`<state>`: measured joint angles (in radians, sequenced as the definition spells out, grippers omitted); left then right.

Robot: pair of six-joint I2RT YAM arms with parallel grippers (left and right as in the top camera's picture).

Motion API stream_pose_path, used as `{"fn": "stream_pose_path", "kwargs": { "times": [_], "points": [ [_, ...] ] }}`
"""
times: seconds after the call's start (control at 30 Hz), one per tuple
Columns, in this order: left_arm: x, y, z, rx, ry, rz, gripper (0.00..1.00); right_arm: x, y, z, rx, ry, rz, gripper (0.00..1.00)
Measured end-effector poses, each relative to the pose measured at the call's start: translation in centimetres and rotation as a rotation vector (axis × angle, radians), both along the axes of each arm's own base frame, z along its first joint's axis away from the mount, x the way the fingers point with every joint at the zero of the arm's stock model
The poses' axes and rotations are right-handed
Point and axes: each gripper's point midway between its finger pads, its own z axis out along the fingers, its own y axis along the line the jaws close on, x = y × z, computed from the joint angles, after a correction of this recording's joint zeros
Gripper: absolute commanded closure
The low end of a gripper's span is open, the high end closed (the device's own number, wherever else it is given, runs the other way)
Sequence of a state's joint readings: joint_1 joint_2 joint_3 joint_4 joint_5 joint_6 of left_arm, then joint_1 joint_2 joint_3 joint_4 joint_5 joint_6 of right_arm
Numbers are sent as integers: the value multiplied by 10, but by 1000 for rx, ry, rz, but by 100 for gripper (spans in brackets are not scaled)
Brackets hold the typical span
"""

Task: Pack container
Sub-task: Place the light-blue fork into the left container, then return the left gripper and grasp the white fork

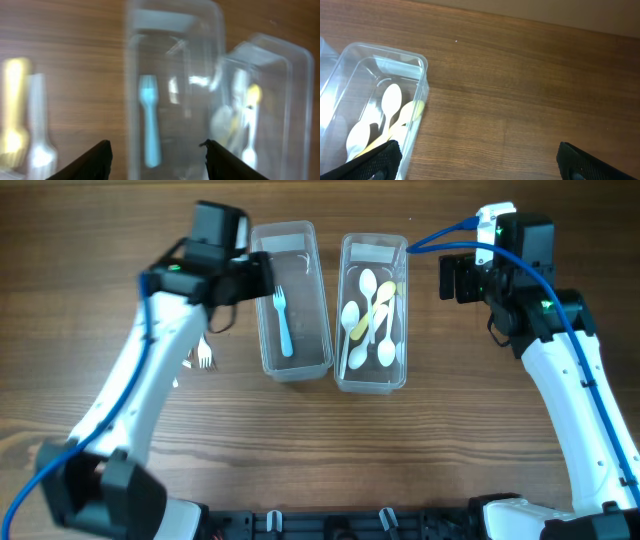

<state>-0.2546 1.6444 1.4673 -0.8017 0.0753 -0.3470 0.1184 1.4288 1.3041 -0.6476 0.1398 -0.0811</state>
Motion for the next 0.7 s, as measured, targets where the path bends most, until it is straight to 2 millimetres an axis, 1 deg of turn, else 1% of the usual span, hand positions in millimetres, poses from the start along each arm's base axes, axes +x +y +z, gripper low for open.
{"fn": "stream_pose_path", "kwargs": {
  "times": [0.03, 0.07, 0.1, 0.13, 0.17, 0.2, 0.27, 0.33, 0.43, 0.47, 0.5, 0.7],
  "points": [
    [-7, 34, 15, 55, -9, 85, 38, 0, 0, 0, 0, 0, 0, 0],
    [-10, 53, 19, 89, -6, 134, 42, 0, 0, 0, 0, 0, 0, 0],
    [-12, 67, 20, 110, -1, 169, 45, 0, 0, 0, 0, 0, 0, 0],
    [-14, 75, 19, 123, 10, 189, 47, 0, 0, 0, 0, 0, 0, 0],
    [-17, 87, 13, 146, 40, 216, 50, 0, 0, 0, 0, 0, 0, 0],
    [-19, 94, 8, 157, 61, 235, 50, 0, 0, 0, 0, 0, 0, 0],
    [-17, 106, -7, 176, 88, 264, 50, 0, 0, 0, 0, 0, 0, 0],
    [-19, 113, -28, 189, 139, 276, 49, 0, 0, 0, 0, 0, 0, 0],
    [-29, 121, -77, 216, 261, 285, 50, 0, 0, 0, 0, 0, 0, 0],
    [-32, 123, -89, 222, 295, 287, 54, 0, 0, 0, 0, 0, 0, 0],
    [-37, 126, -104, 229, 338, 290, 55, 0, 0, 0, 0, 0, 0, 0],
    [-41, 138, -135, 234, 393, 317, 55, 0, 0, 0, 0, 0, 0, 0]
  ]
}}
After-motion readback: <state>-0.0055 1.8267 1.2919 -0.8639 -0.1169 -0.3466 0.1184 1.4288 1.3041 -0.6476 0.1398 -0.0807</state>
